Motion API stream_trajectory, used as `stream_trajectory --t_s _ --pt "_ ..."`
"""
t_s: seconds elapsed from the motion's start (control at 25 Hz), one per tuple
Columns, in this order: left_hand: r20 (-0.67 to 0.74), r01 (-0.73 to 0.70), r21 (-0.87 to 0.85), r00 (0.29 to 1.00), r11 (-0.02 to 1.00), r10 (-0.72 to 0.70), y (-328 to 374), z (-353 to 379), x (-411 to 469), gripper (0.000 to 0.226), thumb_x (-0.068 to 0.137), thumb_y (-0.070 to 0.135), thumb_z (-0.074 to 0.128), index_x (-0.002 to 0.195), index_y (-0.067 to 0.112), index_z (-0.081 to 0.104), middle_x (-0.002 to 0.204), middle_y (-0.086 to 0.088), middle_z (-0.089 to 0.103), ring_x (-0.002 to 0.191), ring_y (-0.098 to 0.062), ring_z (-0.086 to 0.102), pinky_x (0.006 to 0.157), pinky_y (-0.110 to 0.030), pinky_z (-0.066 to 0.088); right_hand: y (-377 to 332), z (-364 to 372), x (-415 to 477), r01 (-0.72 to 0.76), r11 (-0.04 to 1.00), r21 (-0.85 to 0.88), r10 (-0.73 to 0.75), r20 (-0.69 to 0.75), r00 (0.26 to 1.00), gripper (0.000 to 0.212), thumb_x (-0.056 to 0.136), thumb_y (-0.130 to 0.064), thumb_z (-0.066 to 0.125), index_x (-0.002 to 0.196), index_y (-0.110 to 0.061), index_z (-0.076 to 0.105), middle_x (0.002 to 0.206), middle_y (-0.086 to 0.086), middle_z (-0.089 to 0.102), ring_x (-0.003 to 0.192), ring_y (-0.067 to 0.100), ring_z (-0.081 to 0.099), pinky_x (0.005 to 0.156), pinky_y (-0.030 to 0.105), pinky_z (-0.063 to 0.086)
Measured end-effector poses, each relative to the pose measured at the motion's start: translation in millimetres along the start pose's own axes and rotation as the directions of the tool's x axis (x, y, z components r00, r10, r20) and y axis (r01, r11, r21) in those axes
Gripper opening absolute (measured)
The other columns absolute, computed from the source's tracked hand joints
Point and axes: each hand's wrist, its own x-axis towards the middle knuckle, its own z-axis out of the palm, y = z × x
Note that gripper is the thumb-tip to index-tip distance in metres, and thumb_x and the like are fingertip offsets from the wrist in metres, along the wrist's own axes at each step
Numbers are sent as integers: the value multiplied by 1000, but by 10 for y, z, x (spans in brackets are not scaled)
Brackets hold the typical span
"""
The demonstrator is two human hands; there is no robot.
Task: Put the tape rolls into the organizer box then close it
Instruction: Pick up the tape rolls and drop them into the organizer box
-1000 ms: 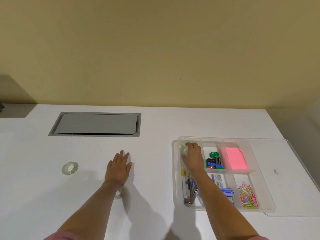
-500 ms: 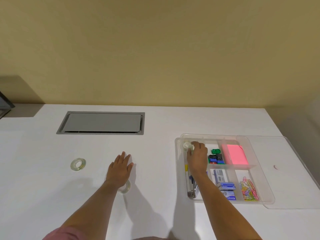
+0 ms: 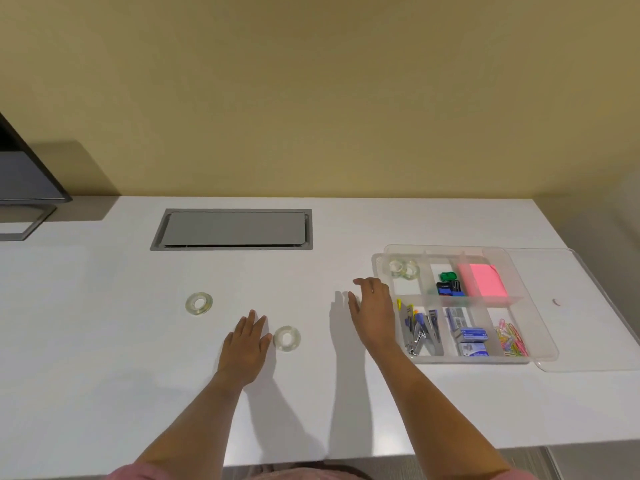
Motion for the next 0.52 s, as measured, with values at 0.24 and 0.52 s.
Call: stream_trajectory --t_s 0.24,0.52 --pt "12 -12 24 1000 1000 11 -302 21 -282 62 94 53 10 149 22 12 161 -1 1 148 -19 4 120 -38 12 -472 336 -556 -1 999 -46 19 398 917 53 93 -36 55 138 -10 41 139 9 45 126 27 44 101 35 42" --pt "3 -62 43 998 997 62 -566 89 -452 101 65 72 -24 149 24 6 160 0 -3 148 -19 0 120 -37 6 -909 598 -755 68 994 -89 -8 553 833 68 92 -29 58 147 -14 22 149 9 30 135 28 34 104 38 42"
